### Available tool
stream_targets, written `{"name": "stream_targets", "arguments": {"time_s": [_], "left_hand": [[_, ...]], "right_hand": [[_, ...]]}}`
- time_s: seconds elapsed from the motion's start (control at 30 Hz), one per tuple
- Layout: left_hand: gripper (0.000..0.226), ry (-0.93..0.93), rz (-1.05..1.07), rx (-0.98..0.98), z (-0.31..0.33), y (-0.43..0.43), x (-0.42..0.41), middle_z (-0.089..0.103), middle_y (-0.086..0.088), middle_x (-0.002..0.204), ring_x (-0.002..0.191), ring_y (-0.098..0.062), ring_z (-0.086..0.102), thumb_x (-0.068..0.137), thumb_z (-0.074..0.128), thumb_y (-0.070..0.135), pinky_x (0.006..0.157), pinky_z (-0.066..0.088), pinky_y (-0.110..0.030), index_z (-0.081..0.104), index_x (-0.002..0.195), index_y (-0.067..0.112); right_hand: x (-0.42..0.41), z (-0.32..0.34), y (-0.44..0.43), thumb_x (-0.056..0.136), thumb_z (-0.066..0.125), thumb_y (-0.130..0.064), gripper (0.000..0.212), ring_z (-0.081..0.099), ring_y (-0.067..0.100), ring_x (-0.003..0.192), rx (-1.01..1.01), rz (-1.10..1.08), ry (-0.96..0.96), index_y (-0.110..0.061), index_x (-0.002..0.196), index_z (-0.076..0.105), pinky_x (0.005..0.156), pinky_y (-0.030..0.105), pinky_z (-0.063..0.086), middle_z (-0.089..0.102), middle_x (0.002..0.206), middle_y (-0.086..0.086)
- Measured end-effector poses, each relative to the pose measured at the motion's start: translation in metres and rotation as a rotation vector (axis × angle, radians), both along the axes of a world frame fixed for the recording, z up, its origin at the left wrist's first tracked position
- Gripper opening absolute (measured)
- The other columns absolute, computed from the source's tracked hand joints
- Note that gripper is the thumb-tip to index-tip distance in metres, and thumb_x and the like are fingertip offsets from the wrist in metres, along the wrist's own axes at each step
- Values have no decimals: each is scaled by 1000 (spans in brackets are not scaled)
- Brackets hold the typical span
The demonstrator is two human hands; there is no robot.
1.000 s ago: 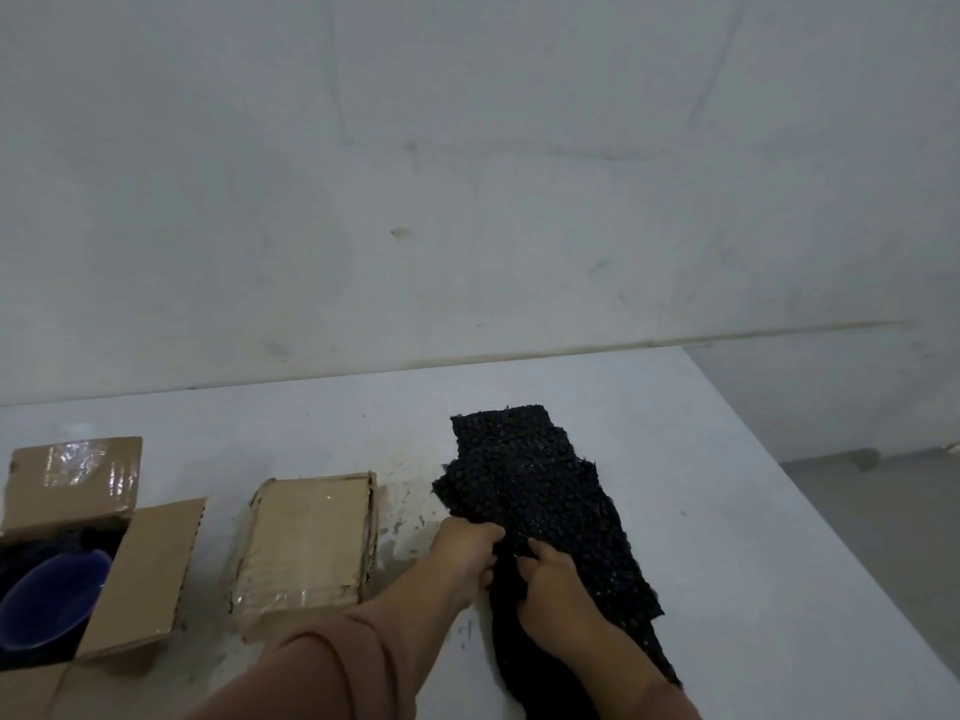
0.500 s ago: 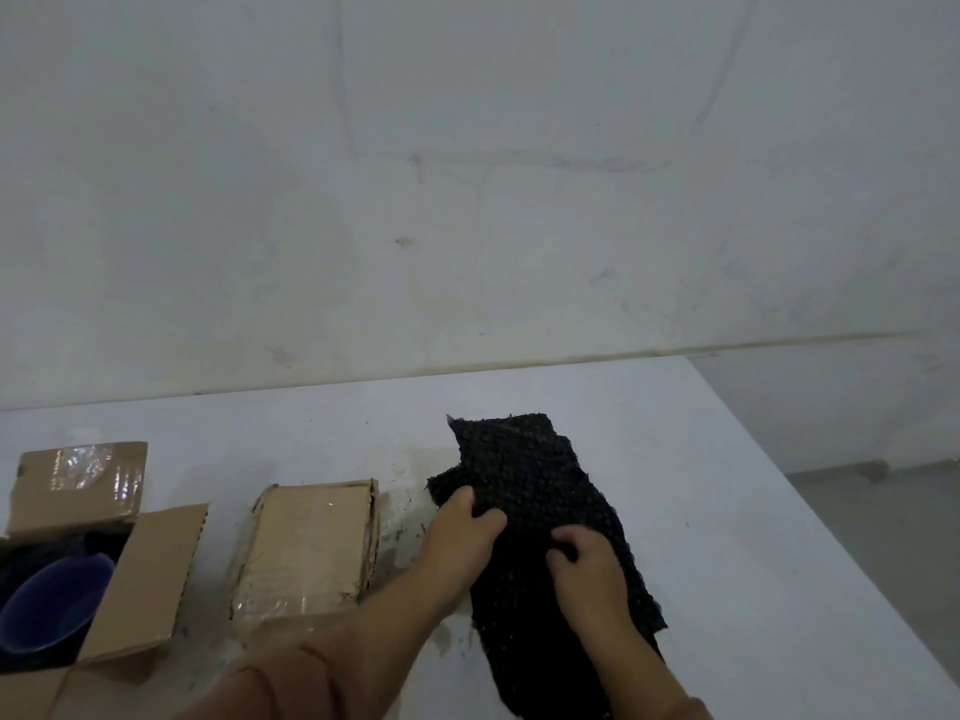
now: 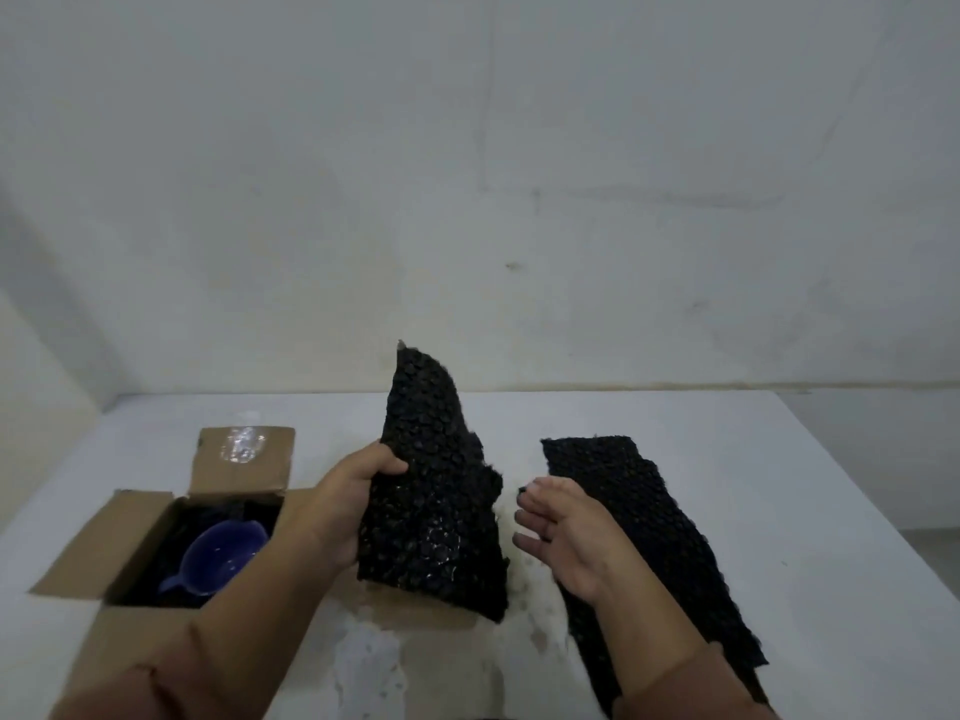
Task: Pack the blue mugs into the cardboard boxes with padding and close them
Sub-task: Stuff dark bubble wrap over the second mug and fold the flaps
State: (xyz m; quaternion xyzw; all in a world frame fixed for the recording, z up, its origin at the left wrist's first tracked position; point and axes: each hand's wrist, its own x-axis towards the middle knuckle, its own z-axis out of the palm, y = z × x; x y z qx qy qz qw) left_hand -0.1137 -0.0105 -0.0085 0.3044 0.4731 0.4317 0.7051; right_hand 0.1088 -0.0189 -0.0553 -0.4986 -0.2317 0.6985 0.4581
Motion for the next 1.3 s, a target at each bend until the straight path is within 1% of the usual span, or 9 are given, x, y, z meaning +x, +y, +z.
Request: {"name": "stream_targets", "arguments": {"time_s": [0.2,0.33,0.47,0.57,0.73,0.9,1.07,1.17,1.3], "left_hand": [[41,-242,110,30,20,-13,-73,72,-18,90,80,-33,69,63,44,18,73,52,-43,76,85,3],[38,-204,200,15,25,-15,-129,71,-19,93,84,-35,66,60,53,18,77,51,-44,70,91,4],[16,252,315,59,17,-9,-180,55,-13,75,67,-27,56,82,56,7,60,43,-35,49,69,13],[30,440,344,124,10,-7,-208,58,-13,89,71,-27,60,83,60,7,54,47,-35,48,108,18],[77,1324,10,432,18,-2,-226,33,-5,135,126,-33,33,62,67,54,102,31,-47,35,131,49],[45,1649,-205,662,27,6,-222,15,3,157,145,-23,2,74,60,58,113,-1,-49,55,117,45],[14,1026,-116,492,43,11,-233,64,7,68,68,-10,63,83,65,30,57,43,-21,60,71,24],[8,488,5,287,38,9,-237,75,-4,87,78,-15,72,84,69,20,73,55,-27,69,91,16],[23,179,2,92,23,6,-235,73,-13,103,97,-29,69,87,63,13,86,53,-37,64,109,7]], "right_hand": [[-86,22,3,88,59,-32,28,60,25,91,81,207,34,-14,108,54,81,37,47,66,104,14],[-131,37,9,84,57,-1,44,68,21,93,167,126,161,-25,121,52,72,32,54,69,109,8],[-165,48,12,85,57,6,41,67,21,83,352,86,-175,-30,104,60,68,30,55,63,98,14],[-188,57,17,86,57,-2,42,59,15,104,487,255,-603,-34,114,60,83,23,52,60,120,-1],[-234,85,28,81,57,-5,24,51,12,89,797,235,-1152,-24,90,68,72,14,40,48,87,-14],[-259,108,33,74,59,-10,26,36,9,93,905,347,-1227,-35,67,61,91,34,35,40,87,-21],[-266,99,41,80,66,-25,41,42,13,115,796,85,-1048,-37,118,54,98,37,40,40,119,-13],[-267,79,39,79,69,-42,77,49,15,116,408,153,-691,-31,142,27,91,34,43,41,131,-7],[-273,43,35,77,73,-23,33,67,20,102,292,413,-200,-18,110,67,78,28,54,71,112,5]]}}
